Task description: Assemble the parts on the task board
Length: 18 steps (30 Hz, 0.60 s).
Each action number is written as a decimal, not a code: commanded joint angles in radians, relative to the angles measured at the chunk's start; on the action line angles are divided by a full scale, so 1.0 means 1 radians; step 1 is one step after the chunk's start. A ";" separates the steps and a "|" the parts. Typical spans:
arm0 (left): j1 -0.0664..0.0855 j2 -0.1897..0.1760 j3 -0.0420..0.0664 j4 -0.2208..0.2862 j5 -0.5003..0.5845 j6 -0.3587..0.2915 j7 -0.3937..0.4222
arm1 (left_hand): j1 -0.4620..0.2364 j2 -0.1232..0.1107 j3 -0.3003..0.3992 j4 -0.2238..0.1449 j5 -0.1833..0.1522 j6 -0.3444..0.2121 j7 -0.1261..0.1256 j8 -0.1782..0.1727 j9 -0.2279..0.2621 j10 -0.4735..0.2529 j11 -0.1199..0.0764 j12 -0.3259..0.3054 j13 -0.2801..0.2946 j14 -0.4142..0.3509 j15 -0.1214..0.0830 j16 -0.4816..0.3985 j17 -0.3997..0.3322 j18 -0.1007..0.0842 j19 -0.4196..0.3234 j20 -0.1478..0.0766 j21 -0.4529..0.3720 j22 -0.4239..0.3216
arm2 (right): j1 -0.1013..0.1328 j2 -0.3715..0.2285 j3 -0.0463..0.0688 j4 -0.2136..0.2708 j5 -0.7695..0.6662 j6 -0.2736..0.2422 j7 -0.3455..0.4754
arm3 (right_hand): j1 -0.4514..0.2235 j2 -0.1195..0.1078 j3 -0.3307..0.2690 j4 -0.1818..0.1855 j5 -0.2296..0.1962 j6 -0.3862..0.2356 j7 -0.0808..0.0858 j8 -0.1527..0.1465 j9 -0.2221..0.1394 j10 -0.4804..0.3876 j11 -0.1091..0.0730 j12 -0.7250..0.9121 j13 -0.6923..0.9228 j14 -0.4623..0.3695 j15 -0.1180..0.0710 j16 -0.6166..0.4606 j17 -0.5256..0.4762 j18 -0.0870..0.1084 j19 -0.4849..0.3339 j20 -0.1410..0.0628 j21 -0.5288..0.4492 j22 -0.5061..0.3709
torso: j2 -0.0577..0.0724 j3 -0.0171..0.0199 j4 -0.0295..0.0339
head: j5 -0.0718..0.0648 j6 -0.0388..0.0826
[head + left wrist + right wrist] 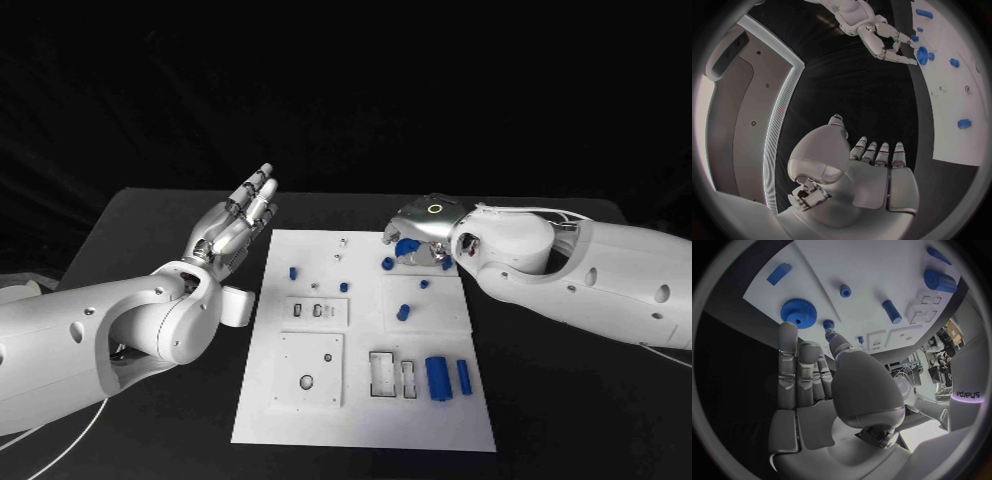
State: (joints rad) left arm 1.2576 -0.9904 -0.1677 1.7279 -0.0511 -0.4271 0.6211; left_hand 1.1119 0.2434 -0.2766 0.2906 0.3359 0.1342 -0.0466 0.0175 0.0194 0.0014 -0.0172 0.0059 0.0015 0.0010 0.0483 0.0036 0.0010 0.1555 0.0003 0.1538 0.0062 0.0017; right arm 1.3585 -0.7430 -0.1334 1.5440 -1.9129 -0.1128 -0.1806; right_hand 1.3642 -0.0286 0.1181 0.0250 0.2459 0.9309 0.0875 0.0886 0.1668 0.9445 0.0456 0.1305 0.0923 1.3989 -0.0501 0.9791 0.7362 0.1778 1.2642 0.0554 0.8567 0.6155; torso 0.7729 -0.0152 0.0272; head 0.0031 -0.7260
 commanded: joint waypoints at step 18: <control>0.001 0.002 0.000 -0.004 -0.013 0.036 -0.001 | 0.015 0.006 0.009 0.001 0.016 0.007 0.017 0.004 0.002 -0.001 0.016 -0.006 -0.001 -0.001 0.021 -0.004 -0.001 0.015 0.000 0.015 -0.006 -0.002 | -0.051 0.052 0.000 -0.077 0.009 -0.073 0.046 | -0.003 -0.003 0.048 0.001 0.059 0.029 0.004 -0.008 0.002 0.030 0.004 0.003 -0.009 0.010 0.001 0.039 0.040 -0.020 -0.006 0.003 0.067 0.088 | -0.002 0.0007 0.0001 | 0.010 -0.006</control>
State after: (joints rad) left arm 1.2575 -0.9903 -0.1682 1.7242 -0.0515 -0.4169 0.6169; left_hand 1.1184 0.2499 -0.2738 0.2934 0.3479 0.1431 -0.0369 0.0175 0.0204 -0.0020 -0.0067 0.0058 0.0009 0.0010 0.0628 0.0036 0.0012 0.1554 -0.0014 0.1628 0.0062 0.0017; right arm 1.3086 -0.6924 -0.1337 1.4710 -1.9065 -0.1687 -0.1466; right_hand 1.3622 -0.0306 0.1617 0.0264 0.3011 0.9564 0.0906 0.0846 0.1678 0.9677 0.0475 0.1305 0.0835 1.4059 -0.0503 1.0118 0.7755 0.1778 1.2643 0.0554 0.9207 0.7016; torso 0.7709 -0.0146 0.0274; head 0.0129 -0.7312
